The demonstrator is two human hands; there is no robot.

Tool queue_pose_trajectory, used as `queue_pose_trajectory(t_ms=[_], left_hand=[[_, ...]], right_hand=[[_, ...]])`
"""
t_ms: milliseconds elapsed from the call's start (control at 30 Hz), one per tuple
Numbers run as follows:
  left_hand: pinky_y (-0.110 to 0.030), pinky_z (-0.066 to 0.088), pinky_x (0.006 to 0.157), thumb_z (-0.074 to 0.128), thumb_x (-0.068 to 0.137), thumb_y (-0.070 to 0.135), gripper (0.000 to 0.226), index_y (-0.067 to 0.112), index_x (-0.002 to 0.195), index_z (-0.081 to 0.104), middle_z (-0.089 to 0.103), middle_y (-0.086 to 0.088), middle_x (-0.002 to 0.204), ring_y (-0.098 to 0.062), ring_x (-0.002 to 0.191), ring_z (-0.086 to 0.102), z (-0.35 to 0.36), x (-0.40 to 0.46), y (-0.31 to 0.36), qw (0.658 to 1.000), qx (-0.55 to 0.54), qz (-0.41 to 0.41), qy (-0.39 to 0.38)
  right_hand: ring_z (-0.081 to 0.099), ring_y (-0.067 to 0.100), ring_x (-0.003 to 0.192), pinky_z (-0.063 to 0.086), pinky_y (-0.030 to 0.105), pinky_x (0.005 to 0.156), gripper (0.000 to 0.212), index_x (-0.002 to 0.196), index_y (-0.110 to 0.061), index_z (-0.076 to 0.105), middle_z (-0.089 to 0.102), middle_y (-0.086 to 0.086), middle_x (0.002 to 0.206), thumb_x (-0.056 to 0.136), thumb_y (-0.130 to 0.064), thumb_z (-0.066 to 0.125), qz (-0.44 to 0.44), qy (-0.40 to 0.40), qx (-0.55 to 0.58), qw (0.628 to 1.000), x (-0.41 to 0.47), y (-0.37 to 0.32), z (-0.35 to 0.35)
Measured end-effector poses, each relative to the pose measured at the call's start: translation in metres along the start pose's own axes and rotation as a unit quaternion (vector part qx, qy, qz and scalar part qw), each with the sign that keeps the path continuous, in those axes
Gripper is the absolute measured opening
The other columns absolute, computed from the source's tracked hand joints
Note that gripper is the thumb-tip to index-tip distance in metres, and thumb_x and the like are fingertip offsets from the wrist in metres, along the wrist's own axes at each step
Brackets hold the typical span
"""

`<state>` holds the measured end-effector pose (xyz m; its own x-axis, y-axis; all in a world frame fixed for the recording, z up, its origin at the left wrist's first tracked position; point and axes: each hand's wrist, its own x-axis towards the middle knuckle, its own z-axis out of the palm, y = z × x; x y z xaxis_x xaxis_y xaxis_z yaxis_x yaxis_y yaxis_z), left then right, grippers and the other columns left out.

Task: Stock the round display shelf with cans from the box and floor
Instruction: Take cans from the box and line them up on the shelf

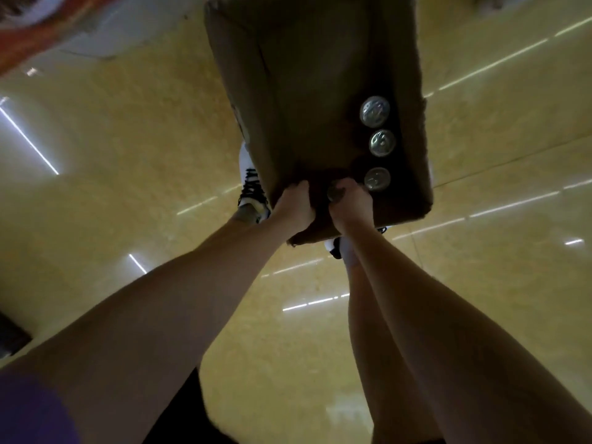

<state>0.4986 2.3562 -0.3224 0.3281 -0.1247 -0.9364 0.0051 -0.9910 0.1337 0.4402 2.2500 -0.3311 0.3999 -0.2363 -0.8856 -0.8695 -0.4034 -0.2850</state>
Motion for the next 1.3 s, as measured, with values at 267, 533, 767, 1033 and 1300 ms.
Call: queue_pose_trajectory(t_ms=[267, 533, 767, 1033, 1300], left_hand=[[-0.042, 0.022, 0.114, 0.041, 0.100, 0.020, 0.042, 0.007, 0.139, 0.039, 0.043, -0.015, 0.143, -0.035, 0.133, 0.035, 0.040, 0.066, 0.006, 0.981, 0.193, -0.024, 0.008], [-0.042, 0.028, 0.113, 0.052, 0.095, 0.011, 0.044, 0.007, 0.138, 0.041, 0.042, -0.017, 0.143, -0.038, 0.135, 0.030, 0.036, 0.063, 0.005, 0.992, 0.104, -0.050, 0.048], [-0.044, 0.037, 0.108, 0.083, 0.069, 0.013, 0.070, 0.014, 0.128, 0.047, 0.045, -0.007, 0.137, -0.037, 0.130, 0.034, -0.028, 0.010, 0.003, 0.998, 0.028, 0.001, 0.056], [-0.030, 0.039, 0.079, 0.088, 0.059, 0.016, 0.068, 0.010, 0.117, 0.053, 0.049, -0.007, 0.121, -0.027, 0.108, 0.052, -0.133, -0.072, 0.036, 0.990, -0.061, 0.106, 0.070], [-0.037, 0.042, 0.066, 0.082, 0.074, 0.021, 0.061, 0.019, 0.120, 0.041, 0.044, -0.007, 0.122, -0.025, 0.095, 0.051, -0.258, -0.221, 0.082, 0.984, -0.071, 0.160, 0.033]], right_hand=[[0.049, 0.034, 0.122, 0.040, 0.036, 0.103, 0.046, 0.130, -0.011, 0.052, 0.049, 0.017, 0.132, 0.084, -0.003, 0.056, -0.075, -0.038, -0.105, 0.991, 0.054, 0.014, 0.010], [0.051, 0.034, 0.117, 0.041, 0.035, 0.098, 0.040, 0.124, -0.009, 0.053, 0.050, 0.016, 0.129, 0.084, -0.006, 0.059, -0.066, -0.039, -0.091, 0.993, 0.048, 0.016, 0.005], [0.063, 0.023, 0.099, 0.052, 0.038, 0.090, 0.026, 0.106, -0.017, 0.062, 0.063, 0.007, 0.110, 0.081, -0.016, 0.070, -0.067, -0.016, -0.015, 0.998, 0.016, -0.006, -0.040], [0.062, 0.028, 0.099, 0.051, 0.037, 0.083, 0.041, 0.111, -0.023, 0.056, 0.063, 0.007, 0.109, 0.070, -0.027, 0.063, -0.103, -0.009, 0.003, 0.995, -0.050, -0.076, -0.099], [0.052, 0.031, 0.115, 0.045, 0.036, 0.091, 0.062, 0.124, -0.015, 0.054, 0.051, 0.010, 0.123, 0.067, -0.017, 0.080, -0.179, 0.013, -0.044, 0.983, -0.167, -0.167, -0.200]])
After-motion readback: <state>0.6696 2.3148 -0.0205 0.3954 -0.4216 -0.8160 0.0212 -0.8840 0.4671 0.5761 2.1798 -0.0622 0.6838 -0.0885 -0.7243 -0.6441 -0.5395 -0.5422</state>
